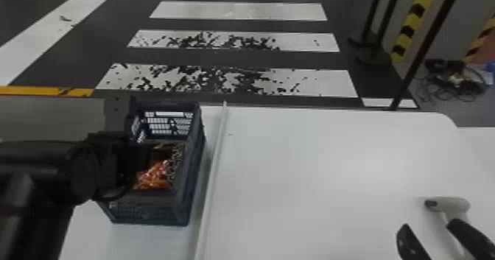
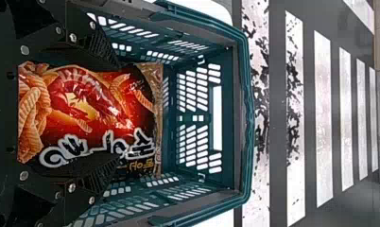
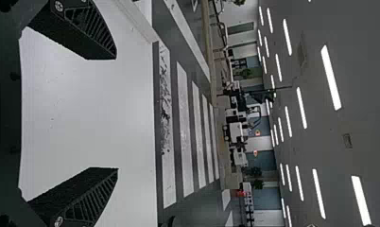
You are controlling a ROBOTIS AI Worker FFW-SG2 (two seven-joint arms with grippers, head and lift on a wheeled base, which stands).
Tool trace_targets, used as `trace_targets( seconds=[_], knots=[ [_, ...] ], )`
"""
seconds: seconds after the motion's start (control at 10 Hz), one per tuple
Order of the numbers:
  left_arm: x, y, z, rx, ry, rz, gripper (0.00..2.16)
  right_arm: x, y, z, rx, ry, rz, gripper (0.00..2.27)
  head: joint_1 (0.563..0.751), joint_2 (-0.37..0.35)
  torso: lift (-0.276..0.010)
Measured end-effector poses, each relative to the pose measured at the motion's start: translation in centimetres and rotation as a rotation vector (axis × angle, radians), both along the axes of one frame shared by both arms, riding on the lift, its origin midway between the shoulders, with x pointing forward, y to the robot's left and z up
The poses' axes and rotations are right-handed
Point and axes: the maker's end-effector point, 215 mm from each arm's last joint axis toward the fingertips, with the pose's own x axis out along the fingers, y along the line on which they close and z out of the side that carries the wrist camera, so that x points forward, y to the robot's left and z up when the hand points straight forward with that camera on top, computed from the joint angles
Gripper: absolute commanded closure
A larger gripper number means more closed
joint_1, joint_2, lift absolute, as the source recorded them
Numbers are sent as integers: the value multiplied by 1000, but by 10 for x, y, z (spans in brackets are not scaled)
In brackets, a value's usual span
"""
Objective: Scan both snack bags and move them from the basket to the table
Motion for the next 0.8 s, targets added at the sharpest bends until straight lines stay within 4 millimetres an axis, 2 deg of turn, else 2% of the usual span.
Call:
trace_targets(
  seconds=[0.3,0.6,0.8],
  knots=[
    [7,-2,-11,0,82,-3,394,-3,-2,3,1,-2,0,80,695,19,-98],
    [20,0,-12,-10,115,5,390,-3,0,4,5,-2,8,80,695,24,-98],
    [27,-5,-18,-27,146,10,390,-3,0,4,4,-2,10,80,695,18,-98]
  ],
)
